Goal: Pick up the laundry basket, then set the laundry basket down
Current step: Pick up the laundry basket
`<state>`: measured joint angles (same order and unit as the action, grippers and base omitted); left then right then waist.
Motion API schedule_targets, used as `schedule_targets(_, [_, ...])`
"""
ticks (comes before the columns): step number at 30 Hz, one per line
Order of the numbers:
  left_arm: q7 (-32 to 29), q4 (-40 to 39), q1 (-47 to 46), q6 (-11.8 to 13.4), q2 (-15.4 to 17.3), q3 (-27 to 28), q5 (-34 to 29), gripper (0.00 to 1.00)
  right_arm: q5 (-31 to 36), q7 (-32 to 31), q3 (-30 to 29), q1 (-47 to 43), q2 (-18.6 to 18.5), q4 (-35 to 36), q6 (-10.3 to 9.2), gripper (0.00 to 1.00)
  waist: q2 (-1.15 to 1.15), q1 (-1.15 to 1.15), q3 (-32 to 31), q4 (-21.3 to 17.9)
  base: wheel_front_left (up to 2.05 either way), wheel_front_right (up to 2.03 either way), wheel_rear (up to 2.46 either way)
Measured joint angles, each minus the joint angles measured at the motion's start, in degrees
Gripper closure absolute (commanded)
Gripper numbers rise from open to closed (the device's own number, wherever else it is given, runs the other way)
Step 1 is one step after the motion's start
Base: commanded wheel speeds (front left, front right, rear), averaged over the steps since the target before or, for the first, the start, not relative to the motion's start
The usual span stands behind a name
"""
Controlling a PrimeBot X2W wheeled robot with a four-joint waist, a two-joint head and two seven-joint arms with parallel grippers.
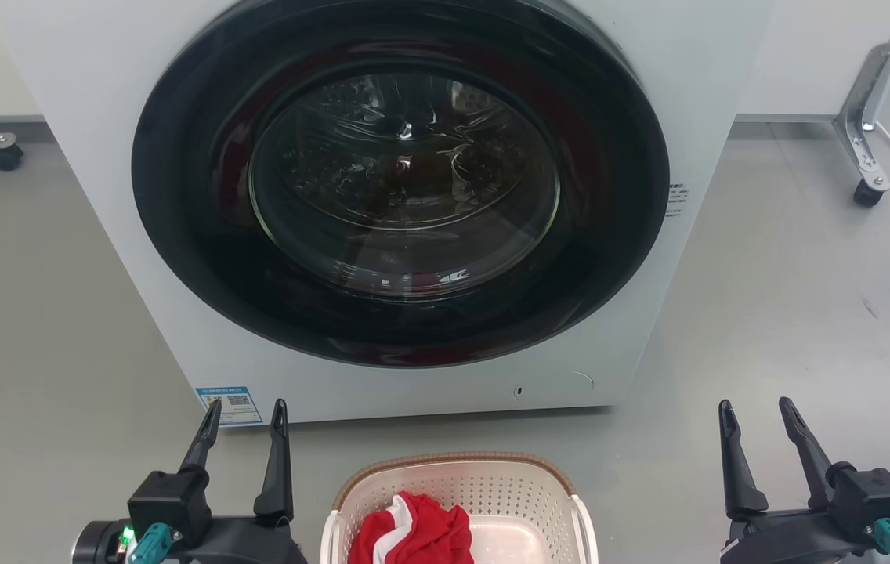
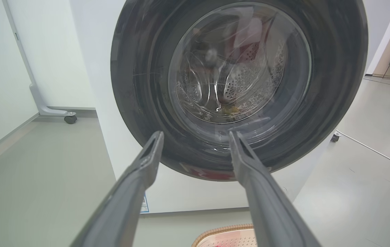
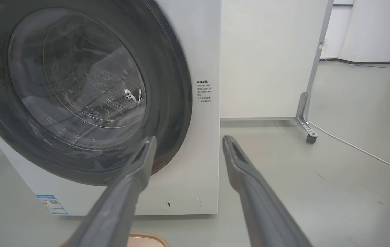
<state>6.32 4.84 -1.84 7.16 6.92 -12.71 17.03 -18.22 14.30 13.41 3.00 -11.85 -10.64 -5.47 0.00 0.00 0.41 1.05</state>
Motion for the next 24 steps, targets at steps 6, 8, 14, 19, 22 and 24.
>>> schedule_targets(6, [-0.2,0.0,0.0,0.0,-0.2,0.3,-0.2,0.0,0.0,0.0,0.0,0.0,0.0,-0.2,0.01,0.0,0.0,0.0,0.1,0.0,0.0,0.0,0.0])
schedule_targets(8, [-0.2,-0.1,0.0,0.0,-0.2,0.4,-0.3,0.0,0.0,0.0,0.0,0.1,0.0,-0.2,0.04,0.0,0.0,0.0,0.2,0.0,0.0,0.0,0.0])
schedule_targets(14, [-0.5,-0.7,0.0,0.0,-0.5,0.4,-0.5,0.0,0.0,0.0,-0.1,0.1,0.0,-0.1,0.27,0.0,0.0,0.0,0.7,0.1,0.0,0.0,0.0])
schedule_targets(19, [-0.9,-1.6,0.0,0.1,-0.5,-0.2,-0.7,0.0,0.0,0.0,0.2,0.4,0.1,0.5,0.52,0.0,0.0,0.0,1.9,0.1,0.0,0.0,0.0])
schedule_targets(22, [-1.2,-2.0,0.0,0.0,-0.4,-0.5,-0.7,0.0,0.0,0.0,0.5,1.2,0.1,0.7,0.69,0.0,0.0,0.0,3.0,0.2,0.0,0.0,0.0])
schedule_targets(24, [-1.2,-2.3,-0.1,-0.1,-0.4,-0.7,-0.7,0.0,0.0,0.0,0.7,1.5,0.2,1.0,0.89,0.0,0.0,0.0,3.9,0.2,0.0,0.0,0.0])
